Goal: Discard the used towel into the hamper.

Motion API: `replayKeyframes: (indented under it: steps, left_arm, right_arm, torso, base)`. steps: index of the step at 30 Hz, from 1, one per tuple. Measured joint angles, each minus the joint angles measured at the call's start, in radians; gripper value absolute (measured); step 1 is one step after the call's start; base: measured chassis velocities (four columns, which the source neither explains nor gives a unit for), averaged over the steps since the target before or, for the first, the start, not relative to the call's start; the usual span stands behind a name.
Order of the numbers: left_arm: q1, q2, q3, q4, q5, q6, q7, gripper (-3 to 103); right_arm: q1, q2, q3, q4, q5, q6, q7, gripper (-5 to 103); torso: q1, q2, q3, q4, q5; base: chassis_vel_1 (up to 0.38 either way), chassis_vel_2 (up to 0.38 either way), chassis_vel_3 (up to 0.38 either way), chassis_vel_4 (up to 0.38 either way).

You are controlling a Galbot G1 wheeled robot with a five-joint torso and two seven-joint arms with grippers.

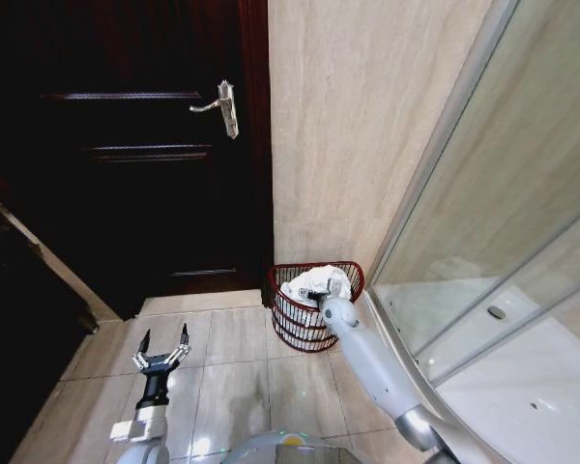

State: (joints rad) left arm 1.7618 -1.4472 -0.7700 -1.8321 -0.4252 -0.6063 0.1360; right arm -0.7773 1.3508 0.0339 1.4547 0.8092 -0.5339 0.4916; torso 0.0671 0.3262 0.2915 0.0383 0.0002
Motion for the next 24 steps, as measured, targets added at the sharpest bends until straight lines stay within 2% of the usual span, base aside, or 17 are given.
replayKeyframes:
  steps: [4,9,14,15,16,18,20,24]
  left_arm:
    - [0.003,0.006,0.001,-0.006,-0.001,-0.007,-0.001,100]
    - [0.003,0.012,0.001,-0.014,-0.004,-0.008,-0.001,100]
    - [-0.003,0.020,-0.001,-0.031,-0.009,0.004,-0.006,100]
    - [-0.005,0.021,-0.001,-0.037,-0.009,0.013,-0.008,100]
    - [-0.007,0.023,-0.002,-0.049,-0.009,0.027,-0.014,100]
    - [-0.007,0.024,-0.002,-0.055,-0.009,0.032,-0.017,100]
    - [-0.010,0.024,-0.001,-0.065,-0.008,0.048,-0.019,100]
    - [-0.009,0.023,0.001,-0.067,-0.010,0.059,-0.019,100]
  right_arm:
    - [-0.017,-0.022,0.011,0.087,-0.057,0.054,0.014,100]
    - [-0.039,-0.043,0.017,0.162,-0.074,0.063,0.026,100]
    - [-0.098,-0.068,0.020,0.278,-0.135,0.113,0.017,100]
    - [-0.114,-0.072,0.020,0.296,-0.156,0.136,0.004,100]
    - [-0.151,-0.078,0.028,0.324,-0.229,0.199,-0.033,100]
    - [-0.165,-0.078,0.032,0.330,-0.265,0.227,-0.051,100]
    - [-0.212,-0.076,0.055,0.332,-0.408,0.337,-0.121,100]
    - [-0.279,-0.052,0.097,0.352,-0.507,0.415,-0.162,100]
  torso:
    - [0.000,0.000,0.000,0.0001,-0.0001]
    - [0.000,0.000,0.000,0.0000,-0.0001]
    - [0.000,0.000,0.000,0.0001,-0.0002]
    - [0.000,0.000,0.000,-0.0001,-0.0002]
    - [0.000,0.000,0.000,-0.0001,-0.0003]
    - [0.000,0.000,0.000,-0.0002,-0.0001]
    - [0.000,0.000,0.000,-0.0002,-0.0003]
    - [0.000,0.000,0.000,0.0000,-0.0002]
  base:
    - [0.000,0.000,0.000,0.000]
    - [0.000,0.000,0.000,0.000]
    - [0.000,0.000,0.000,0.000]
    - [0.000,0.000,0.000,0.000]
    - [0.000,0.000,0.000,0.000]
    - [0.000,0.000,0.000,0.000]
    - [0.000,0.000,0.000,0.000]
    - [0.000,0.000,0.000,0.000]
